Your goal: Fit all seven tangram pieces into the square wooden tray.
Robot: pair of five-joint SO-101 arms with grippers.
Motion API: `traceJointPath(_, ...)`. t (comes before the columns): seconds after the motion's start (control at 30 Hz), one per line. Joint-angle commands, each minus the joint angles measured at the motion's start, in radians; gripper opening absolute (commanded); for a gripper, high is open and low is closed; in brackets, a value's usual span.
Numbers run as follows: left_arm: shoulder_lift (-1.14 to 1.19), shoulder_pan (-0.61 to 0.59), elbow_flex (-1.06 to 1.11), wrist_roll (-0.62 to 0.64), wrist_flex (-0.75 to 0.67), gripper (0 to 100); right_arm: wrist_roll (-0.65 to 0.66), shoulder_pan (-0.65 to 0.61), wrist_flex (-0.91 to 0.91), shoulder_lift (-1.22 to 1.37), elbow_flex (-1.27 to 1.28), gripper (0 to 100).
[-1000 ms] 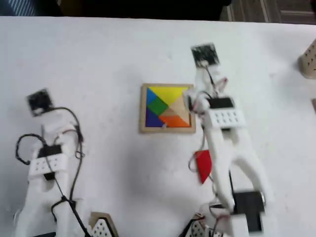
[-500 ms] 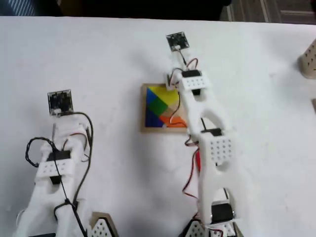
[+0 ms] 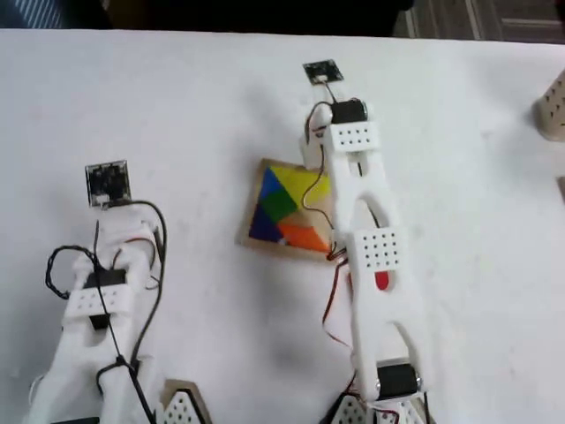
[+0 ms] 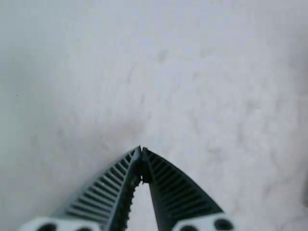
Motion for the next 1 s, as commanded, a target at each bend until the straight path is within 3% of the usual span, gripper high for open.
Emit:
traceJointPath(0.0,-0.036,0.019,-0.008,-0.009,-0.031,2,-0.044,0.004,0.134,0.021,-0.075,1.8)
traceJointPath(0.2,-0.036,0.018,-0.008,-0.009,-0.031,2,-0.049,-0.031,0.137,0.002,-0.023,1.7)
traceJointPath(0.63,-0.036,0.018,-0.008,-0.009,-0.031,2,-0.092,-0.113,0.099,-0.317,0.506,1.8)
traceJointPath(0.97,-0.036,0.018,-0.008,-0.009,-0.031,2,-0.061,-0.110,0.119,-0.464,0.539,1.8)
